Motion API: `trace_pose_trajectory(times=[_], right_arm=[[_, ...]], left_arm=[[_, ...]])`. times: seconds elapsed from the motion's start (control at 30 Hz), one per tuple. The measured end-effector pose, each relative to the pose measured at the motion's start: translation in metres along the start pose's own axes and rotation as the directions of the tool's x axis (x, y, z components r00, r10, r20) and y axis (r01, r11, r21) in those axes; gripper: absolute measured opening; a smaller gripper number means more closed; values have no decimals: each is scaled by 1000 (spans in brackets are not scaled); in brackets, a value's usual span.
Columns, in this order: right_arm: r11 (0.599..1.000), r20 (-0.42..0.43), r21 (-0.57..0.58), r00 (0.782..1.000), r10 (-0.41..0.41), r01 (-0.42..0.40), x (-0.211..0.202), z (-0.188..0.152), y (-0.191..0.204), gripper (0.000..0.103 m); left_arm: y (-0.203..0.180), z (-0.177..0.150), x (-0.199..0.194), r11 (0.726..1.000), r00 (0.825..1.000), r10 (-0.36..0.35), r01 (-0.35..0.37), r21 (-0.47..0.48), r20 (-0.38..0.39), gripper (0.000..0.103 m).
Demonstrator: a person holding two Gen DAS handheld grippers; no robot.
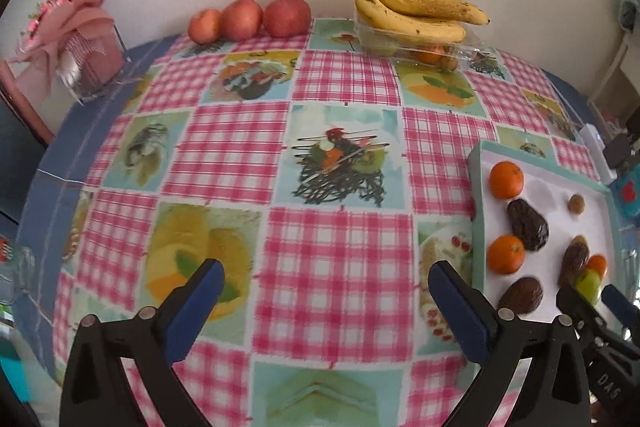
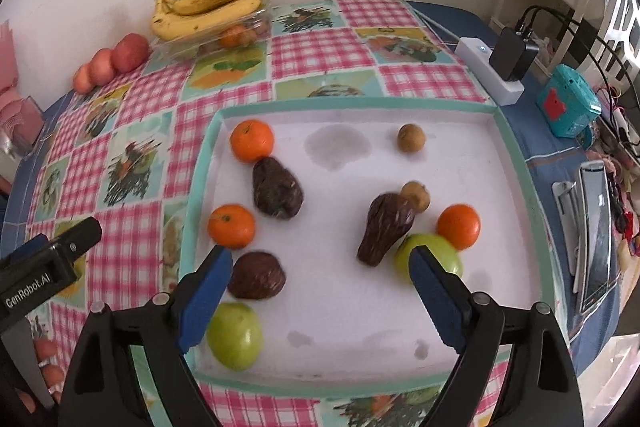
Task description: Organize fruits
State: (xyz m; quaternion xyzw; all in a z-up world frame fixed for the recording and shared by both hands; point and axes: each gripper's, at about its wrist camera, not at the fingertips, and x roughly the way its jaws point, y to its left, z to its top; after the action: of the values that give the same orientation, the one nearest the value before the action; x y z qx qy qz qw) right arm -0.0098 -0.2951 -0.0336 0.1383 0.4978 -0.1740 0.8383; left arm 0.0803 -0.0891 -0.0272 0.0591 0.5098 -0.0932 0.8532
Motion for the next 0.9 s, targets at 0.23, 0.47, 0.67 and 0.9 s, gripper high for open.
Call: trace_pose_trajectory(times=[0.23,0.47,0.67,0.9], right_arm=[[999,16,19,999,28,-29,-10,-26,-1,90],[1000,9,2,1000,28,-28,-21,-49,0,91],[999,5,-28,999,46,-46,-29,-59,3,91],[999,-19,-29,999,43,-44,-26,-61,2,91]], left_arm=[[10,-28,-22,1000,999,-5,4,11,34,103],[11,-42,-52,997,990,49,-55,44,132,103],[6,-51,-66,978,973,182,-195,80,144,103],[10,-64,-56,969,975,219,-222,110,42,103]])
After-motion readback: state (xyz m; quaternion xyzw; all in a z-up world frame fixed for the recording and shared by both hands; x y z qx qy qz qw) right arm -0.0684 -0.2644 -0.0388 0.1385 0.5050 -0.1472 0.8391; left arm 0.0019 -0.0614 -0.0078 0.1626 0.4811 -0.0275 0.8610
